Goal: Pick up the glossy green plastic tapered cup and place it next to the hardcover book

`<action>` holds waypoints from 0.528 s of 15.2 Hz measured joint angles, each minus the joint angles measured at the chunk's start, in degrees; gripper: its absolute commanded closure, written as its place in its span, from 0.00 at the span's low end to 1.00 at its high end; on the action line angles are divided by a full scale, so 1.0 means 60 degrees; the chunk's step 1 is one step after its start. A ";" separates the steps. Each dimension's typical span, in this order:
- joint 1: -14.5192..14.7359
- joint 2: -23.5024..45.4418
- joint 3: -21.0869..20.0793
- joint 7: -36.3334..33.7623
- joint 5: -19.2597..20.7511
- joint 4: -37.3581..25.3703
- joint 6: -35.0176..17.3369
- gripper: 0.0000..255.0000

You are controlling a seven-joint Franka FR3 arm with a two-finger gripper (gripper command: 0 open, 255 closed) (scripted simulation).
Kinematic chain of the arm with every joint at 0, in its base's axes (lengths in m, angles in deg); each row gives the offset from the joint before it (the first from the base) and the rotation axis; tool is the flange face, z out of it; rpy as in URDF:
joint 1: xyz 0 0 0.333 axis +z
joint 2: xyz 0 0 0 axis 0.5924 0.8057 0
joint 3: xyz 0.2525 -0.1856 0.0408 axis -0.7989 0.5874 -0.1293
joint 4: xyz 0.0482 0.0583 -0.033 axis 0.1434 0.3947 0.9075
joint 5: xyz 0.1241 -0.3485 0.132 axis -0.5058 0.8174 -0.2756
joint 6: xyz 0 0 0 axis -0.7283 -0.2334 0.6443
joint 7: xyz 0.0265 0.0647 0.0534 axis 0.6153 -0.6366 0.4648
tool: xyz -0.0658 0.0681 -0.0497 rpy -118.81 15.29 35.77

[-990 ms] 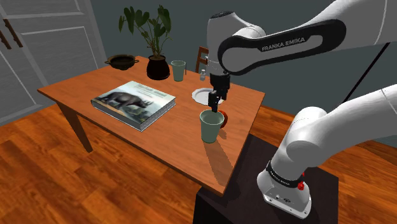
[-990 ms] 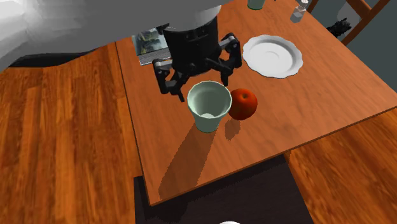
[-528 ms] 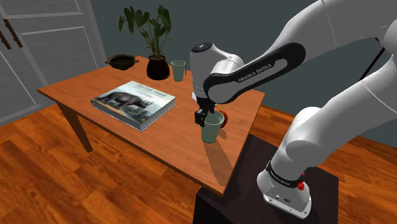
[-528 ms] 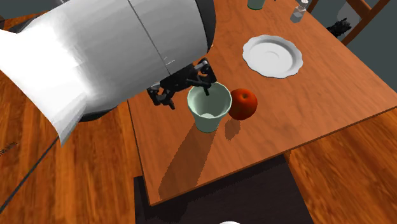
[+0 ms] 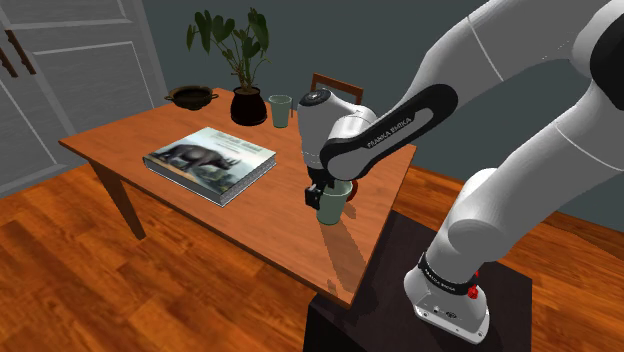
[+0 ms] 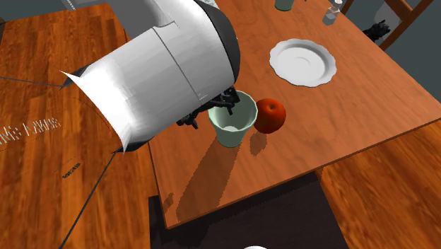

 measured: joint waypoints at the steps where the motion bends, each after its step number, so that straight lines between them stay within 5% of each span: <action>1: -0.0013 0.0047 -0.0004 -0.0023 0.0025 0.0025 -0.0070 0.00; 7: -0.0019 0.0080 -0.0012 -0.0048 0.0044 0.0052 -0.0132 0.00; 8: -0.0019 0.0080 -0.0012 -0.0048 0.0044 0.0052 -0.0132 1.00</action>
